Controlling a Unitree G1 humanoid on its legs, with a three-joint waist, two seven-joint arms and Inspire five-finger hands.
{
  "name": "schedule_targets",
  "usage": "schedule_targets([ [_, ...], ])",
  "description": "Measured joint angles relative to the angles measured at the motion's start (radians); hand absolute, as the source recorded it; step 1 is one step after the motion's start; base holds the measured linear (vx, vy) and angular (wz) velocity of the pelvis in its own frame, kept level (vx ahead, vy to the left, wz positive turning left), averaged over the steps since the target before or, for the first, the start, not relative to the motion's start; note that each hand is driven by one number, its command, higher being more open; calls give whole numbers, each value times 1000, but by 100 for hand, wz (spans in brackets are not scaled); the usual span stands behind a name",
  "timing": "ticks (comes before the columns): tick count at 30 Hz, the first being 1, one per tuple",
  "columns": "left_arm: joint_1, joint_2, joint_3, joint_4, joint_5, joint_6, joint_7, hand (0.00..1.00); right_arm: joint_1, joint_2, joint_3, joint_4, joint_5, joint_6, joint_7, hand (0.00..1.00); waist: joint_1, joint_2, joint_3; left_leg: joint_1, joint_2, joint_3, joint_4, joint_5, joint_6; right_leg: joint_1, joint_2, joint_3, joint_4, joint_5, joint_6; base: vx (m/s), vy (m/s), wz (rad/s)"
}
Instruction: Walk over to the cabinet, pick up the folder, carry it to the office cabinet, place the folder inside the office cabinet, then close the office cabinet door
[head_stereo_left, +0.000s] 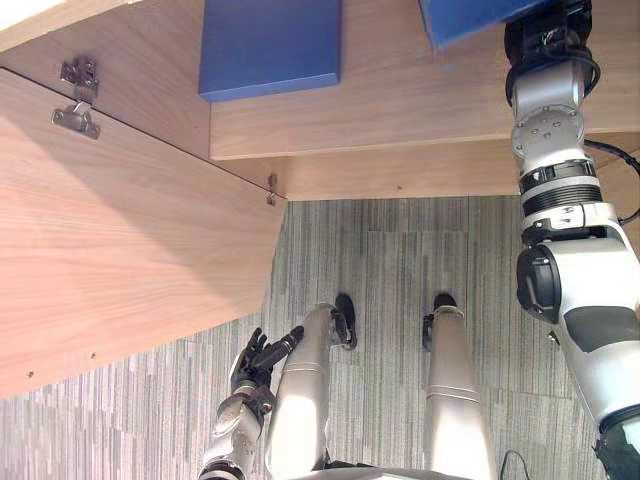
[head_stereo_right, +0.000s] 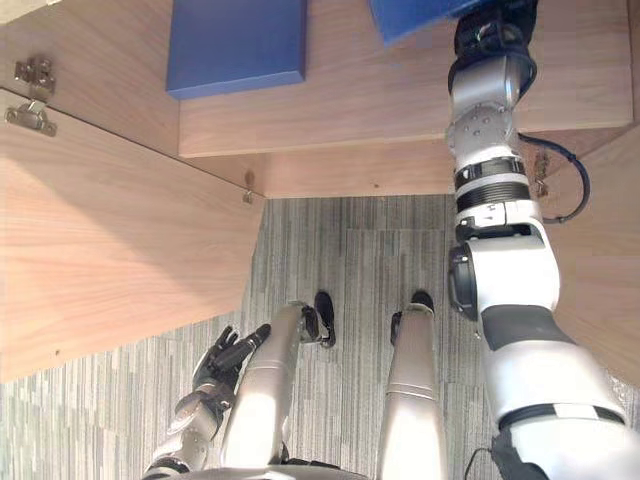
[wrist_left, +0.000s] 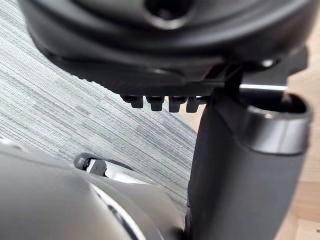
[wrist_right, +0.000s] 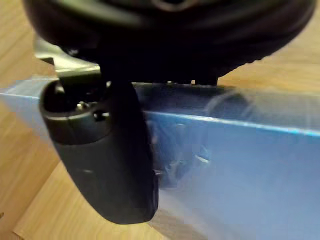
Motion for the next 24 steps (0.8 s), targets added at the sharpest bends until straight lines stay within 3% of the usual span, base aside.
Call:
schedule_targets([
  [8,16,-4,6,-2,0,0,6,100,-26,4,70,37,-24,30,0,100,2,3,-2,5,-16,-7,-7,2,3,17,-21,-12,-12,-5,1,3,57,7],
  [12,19,-4,7,-2,1,1,5,100,-27,-5,149,94,-125,96,13,100,2,6,-5,4,-17,-10,-7,2,3,19,-23,-16,-14,-6,0,-2,31,2],
  [16,20,-3,9,-5,22,2,4,100,-27,-55,305,149,-335,210,100,100,1,12,-8,2,-17,-12,-7,2,3,17,-23,-19,-14,-6,0,0,0,0],
  [20,20,0,19,-8,51,4,-6,100,-27,-80,358,190,-466,256,167,100,-1,12,-9,0,-17,-12,-7,2,3,17,-24,-20,-15,-6,0,0,0,0],
  [24,22,2,33,-9,73,6,-18,100,-10,-118,358,218,-482,258,195,100,-3,12,-9,0,-17,-12,-7,2,3,18,-24,-20,-18,-6,0,-1,8,0],
])
